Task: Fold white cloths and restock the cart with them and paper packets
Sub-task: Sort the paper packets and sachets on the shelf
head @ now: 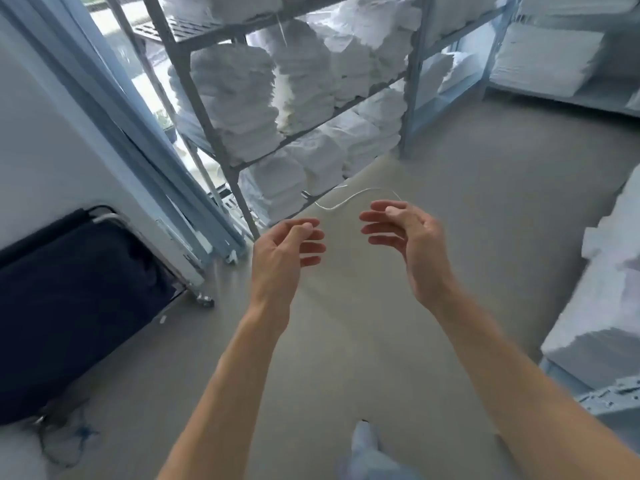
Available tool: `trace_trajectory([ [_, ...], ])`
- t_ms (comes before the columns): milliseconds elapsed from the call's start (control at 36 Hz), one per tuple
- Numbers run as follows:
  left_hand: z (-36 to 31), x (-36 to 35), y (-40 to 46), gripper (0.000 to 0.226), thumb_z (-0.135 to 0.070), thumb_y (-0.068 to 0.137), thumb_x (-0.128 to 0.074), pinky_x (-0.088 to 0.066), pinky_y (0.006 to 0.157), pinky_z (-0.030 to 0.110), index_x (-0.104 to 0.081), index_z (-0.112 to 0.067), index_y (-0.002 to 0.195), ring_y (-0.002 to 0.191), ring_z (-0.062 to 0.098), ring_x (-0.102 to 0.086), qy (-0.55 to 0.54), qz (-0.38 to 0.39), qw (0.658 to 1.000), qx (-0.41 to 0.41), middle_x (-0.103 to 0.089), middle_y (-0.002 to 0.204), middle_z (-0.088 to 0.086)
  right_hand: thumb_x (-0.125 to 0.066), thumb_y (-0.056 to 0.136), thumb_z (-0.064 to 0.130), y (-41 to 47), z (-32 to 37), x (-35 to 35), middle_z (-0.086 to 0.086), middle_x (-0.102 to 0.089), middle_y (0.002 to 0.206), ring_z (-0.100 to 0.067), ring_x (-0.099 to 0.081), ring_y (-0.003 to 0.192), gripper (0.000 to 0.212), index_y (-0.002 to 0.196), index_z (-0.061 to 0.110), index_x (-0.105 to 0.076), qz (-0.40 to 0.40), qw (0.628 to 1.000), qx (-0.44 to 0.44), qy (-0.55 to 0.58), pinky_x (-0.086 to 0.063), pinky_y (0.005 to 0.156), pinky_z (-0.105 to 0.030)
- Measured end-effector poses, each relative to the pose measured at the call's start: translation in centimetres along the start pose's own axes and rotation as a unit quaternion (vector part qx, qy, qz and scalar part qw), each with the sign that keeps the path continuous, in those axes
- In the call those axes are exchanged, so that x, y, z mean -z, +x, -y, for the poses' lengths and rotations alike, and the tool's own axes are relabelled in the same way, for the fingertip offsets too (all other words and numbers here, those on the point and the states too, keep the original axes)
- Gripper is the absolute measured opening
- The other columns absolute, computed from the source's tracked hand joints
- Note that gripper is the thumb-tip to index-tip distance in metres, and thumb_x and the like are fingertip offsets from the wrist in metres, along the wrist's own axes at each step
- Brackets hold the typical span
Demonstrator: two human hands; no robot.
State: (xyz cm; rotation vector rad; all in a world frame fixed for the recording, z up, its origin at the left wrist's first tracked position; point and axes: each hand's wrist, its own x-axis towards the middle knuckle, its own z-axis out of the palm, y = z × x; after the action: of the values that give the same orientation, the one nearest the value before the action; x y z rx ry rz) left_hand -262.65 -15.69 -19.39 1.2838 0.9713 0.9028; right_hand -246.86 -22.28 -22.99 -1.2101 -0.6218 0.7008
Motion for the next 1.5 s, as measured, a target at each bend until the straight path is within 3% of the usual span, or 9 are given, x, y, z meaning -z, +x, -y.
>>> trace_trajectory([
  [250,-2.7,-6.7,14.2,0.02,-0.007,0.096,-0.053,-0.057,0.076,0.039,-0.073,-0.005,0.097,0.078,0.024,-0.069,-0.017,0.034,0.999,-0.014,-0.072,0.089,0.014,-0.049,0.087,0.022,13.7,2.0,2.4,-0.012,-0.076,0.098,-0.027,-0.071,0.085,0.03,0.102,0.007,-0.07,-0.03,0.999,0.017,-0.003,-0.056,0.078,-0.035],
  [667,1.6,-19.7,39.1,0.022,-0.008,0.095,-0.052,-0.056,0.072,0.036,-0.074,-0.003,0.096,0.076,0.024,-0.069,-0.07,0.133,0.987,0.054,-0.073,0.086,0.012,-0.049,0.084,0.023,35.3,-0.9,6.9,-0.016,-0.075,0.1,-0.027,-0.07,0.086,0.031,0.101,0.007,-0.069,-0.155,0.988,0.007,0.021,-0.054,0.074,-0.033],
  [944,-0.3,-30.3,57.1,0.023,-0.01,0.096,-0.052,-0.058,0.07,0.033,-0.074,-0.006,0.095,0.078,0.024,-0.07,-0.065,0.238,0.967,0.067,-0.073,0.088,0.011,-0.04,0.1,0.015,53.3,0.1,9.3,-0.015,-0.074,0.1,-0.025,-0.07,0.087,0.028,0.105,0.006,-0.065,-0.253,0.964,-0.022,0.081,-0.055,0.078,-0.036],
  [1222,0.5,-43.7,64.9,0.022,-0.009,0.097,-0.051,-0.056,0.073,0.036,-0.073,-0.006,0.094,0.078,0.023,-0.07,-0.044,0.332,0.937,0.097,-0.072,0.087,0.011,-0.04,0.1,0.014,62.8,1.6,17.0,-0.02,-0.072,0.108,-0.028,-0.068,0.091,0.028,0.109,0.003,-0.064,-0.348,0.934,-0.003,0.087,-0.054,0.08,-0.037],
  [1500,0.4,-61.4,67.6,0.021,-0.008,0.097,-0.052,-0.054,0.077,0.042,-0.073,-0.005,0.096,0.079,0.026,-0.068,-0.007,0.406,0.911,0.069,-0.072,0.087,0.012,-0.041,0.1,0.015,69.3,3.7,31.2,-0.018,-0.073,0.104,-0.028,-0.069,0.091,0.027,0.105,0.005,-0.066,-0.415,0.903,0.043,0.102,-0.054,0.084,-0.04],
])
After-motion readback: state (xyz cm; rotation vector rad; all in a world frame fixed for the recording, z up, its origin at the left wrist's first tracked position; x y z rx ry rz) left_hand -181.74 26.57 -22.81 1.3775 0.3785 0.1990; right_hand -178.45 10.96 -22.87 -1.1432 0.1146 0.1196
